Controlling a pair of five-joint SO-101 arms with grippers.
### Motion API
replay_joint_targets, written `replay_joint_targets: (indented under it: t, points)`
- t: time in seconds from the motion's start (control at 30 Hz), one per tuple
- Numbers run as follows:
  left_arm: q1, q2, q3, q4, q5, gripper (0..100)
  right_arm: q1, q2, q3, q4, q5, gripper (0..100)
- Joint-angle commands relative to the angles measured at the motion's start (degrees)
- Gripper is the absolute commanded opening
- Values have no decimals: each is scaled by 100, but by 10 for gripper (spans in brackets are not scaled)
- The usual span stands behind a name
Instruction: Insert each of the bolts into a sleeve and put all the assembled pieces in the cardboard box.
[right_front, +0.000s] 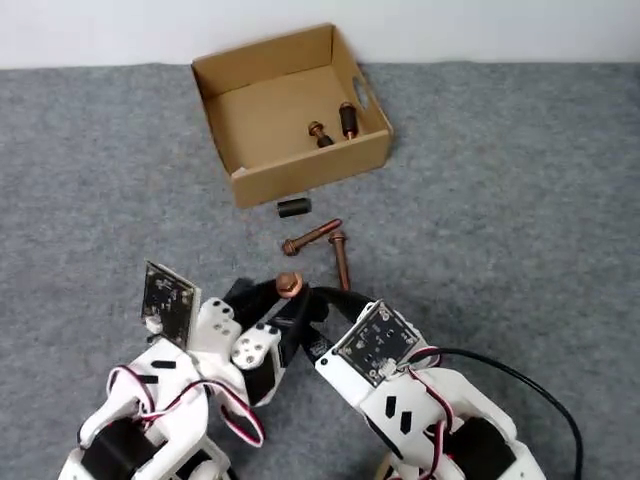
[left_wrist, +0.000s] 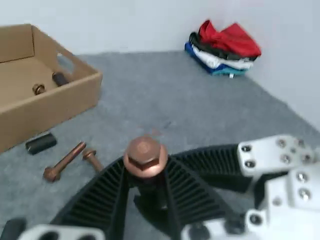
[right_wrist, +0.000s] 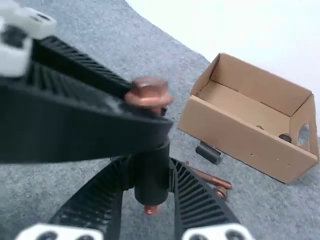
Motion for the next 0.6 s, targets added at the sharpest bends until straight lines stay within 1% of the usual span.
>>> replay_joint_targets:
  t: [0.0,0.1,0.2,0.33,0.43,0.57]
  points:
    - [70,18,-4,387,-149,119,31,-22,-97,-136,44,8]
    - [62,26,-22,396,-149,216,31,-22,-97,-127,44,8]
    - [62,26,-40,396,-149,224,31,-22,-97,-127,44,8]
    - [-18,35,-382,413,-123,224,40,-22,-79,-119,44,8]
    - [-378,44,-664,492,-141,224,92,-22,-62,-110,26,8]
    - [-1134,18,-971,897,-149,222,629,-13,-62,-110,0,8]
